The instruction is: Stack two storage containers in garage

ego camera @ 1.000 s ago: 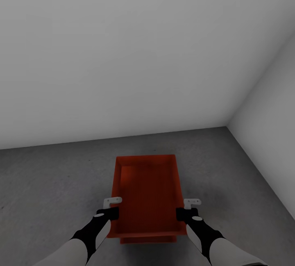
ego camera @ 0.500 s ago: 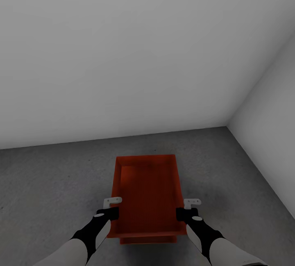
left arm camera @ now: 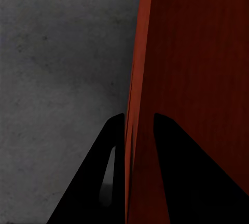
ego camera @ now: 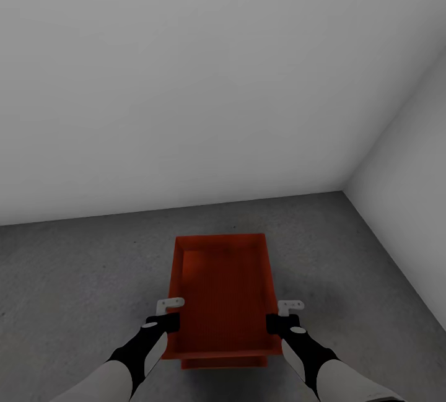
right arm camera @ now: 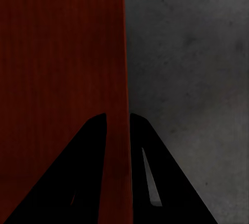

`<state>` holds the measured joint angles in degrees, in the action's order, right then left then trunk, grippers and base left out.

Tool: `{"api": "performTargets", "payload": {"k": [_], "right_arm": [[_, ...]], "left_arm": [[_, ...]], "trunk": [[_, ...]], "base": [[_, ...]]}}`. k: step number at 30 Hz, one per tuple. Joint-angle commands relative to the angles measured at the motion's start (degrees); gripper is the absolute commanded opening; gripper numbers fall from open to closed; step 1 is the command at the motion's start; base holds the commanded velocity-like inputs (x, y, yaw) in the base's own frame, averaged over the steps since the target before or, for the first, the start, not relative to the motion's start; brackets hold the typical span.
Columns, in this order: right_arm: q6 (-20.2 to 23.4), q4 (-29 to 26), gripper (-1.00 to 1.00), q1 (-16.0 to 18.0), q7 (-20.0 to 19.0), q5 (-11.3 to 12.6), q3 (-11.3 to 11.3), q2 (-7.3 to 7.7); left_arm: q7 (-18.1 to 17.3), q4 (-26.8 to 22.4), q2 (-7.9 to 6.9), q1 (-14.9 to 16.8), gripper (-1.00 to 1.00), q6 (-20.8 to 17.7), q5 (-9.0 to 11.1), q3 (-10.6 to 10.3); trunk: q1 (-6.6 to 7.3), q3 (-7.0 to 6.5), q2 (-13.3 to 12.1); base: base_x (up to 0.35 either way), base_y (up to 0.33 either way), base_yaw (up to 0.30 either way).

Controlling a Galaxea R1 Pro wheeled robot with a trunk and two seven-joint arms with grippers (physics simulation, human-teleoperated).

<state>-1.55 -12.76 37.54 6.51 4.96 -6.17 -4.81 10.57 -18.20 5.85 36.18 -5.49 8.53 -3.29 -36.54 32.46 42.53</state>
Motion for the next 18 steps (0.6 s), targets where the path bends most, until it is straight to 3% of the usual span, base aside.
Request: {"api": "performTargets", "payload": {"k": [1,8,18], "right_arm": [[-0.21,0.19,-1.0,-0.01,0.43,0.59,0.35,0.6],[-0.21,0.19,-1.0,-0.01,0.43,0.63,0.32,0.6],[-0.21,0.19,-1.0,-0.01,0.43,0.6,0.32,0.6]], "left_arm": [[1.44,-0.43,-1.52,0.04,-1.0,1.18,-0.71,1.47],[1.47,-0.37,-1.56,0.07,-1.0,1.18,-0.71,1.45],[1.46,-0.2,-1.62,0.07,-1.0,1.19,-0.71,1.47]], "trunk": [[-0.01,0.05,0.05],[-0.01,0.05,0.05],[-0.01,0.05,0.05]], "base": [[0.0,0.0,0.0],[-0.015,0.0,0.0],[-0.151,0.0,0.0]]}}
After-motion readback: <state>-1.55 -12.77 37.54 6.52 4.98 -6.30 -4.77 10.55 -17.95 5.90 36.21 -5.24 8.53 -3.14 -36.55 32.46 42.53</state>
